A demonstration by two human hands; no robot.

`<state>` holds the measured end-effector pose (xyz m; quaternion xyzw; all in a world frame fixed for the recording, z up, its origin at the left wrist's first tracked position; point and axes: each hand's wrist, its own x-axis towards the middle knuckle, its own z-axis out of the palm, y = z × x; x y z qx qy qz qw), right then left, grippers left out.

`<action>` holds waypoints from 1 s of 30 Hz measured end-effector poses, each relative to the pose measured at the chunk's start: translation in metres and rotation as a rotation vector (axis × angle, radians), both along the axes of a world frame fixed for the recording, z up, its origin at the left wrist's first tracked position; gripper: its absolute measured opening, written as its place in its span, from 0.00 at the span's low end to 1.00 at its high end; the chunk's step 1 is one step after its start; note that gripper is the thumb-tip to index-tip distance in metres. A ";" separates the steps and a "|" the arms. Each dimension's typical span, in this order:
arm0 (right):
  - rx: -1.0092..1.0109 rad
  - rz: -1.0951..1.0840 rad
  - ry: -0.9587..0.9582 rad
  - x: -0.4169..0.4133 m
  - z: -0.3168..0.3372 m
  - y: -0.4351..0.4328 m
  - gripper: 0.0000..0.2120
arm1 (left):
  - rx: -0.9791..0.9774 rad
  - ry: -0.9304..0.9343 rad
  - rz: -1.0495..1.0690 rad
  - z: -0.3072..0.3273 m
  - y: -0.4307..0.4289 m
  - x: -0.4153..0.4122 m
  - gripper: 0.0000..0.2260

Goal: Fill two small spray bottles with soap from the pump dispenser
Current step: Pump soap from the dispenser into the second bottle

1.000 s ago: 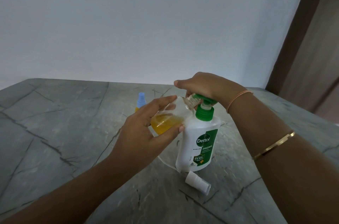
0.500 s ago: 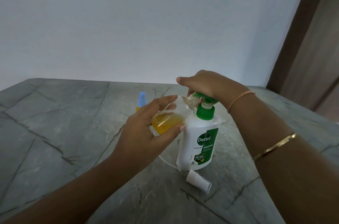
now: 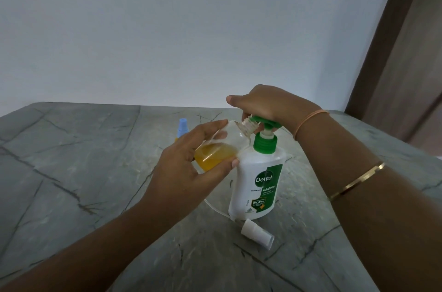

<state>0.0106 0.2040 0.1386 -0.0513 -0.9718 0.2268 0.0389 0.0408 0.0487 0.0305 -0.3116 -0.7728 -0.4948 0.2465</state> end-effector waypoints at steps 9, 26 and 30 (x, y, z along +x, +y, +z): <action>-0.051 0.006 -0.109 0.003 -0.004 -0.004 0.25 | -0.009 0.015 -0.013 -0.004 -0.002 -0.004 0.22; -0.031 0.003 -0.031 -0.002 -0.004 0.000 0.22 | -0.026 0.019 0.011 -0.004 -0.001 -0.004 0.24; -0.055 0.011 -0.070 0.000 -0.005 -0.001 0.23 | -0.044 0.037 0.018 -0.006 -0.001 -0.006 0.24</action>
